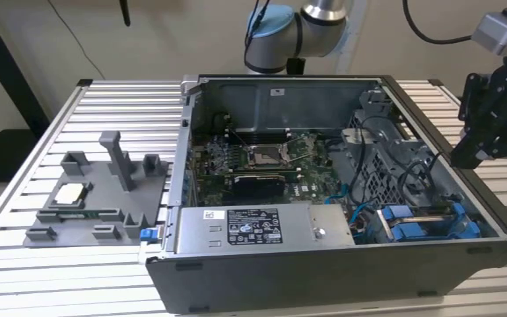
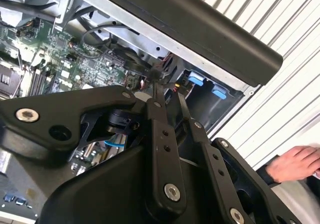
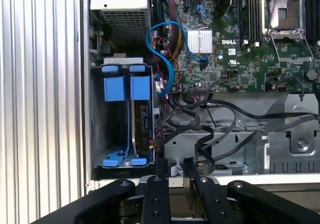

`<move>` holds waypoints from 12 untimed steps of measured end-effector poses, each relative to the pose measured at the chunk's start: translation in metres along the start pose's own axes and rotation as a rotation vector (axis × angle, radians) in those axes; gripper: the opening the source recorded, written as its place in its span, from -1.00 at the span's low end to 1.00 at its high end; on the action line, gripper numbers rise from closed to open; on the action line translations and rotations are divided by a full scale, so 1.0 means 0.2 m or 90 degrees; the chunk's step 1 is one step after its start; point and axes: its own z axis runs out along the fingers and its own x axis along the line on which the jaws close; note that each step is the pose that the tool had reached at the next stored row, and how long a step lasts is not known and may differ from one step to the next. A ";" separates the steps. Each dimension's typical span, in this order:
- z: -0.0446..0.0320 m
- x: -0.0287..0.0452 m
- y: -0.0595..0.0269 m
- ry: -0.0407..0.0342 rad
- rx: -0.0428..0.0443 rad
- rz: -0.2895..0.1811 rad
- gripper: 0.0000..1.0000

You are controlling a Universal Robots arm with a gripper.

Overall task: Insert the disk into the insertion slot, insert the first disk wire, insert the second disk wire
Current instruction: 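Insert the second disk wire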

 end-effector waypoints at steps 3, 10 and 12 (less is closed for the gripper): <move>0.000 -0.008 -0.008 0.0000 0.0000 0.000 -0.46; -0.001 -0.025 -0.022 0.0001 0.0000 0.000 -0.46; -0.001 -0.026 -0.023 0.0000 -0.0001 0.000 -0.46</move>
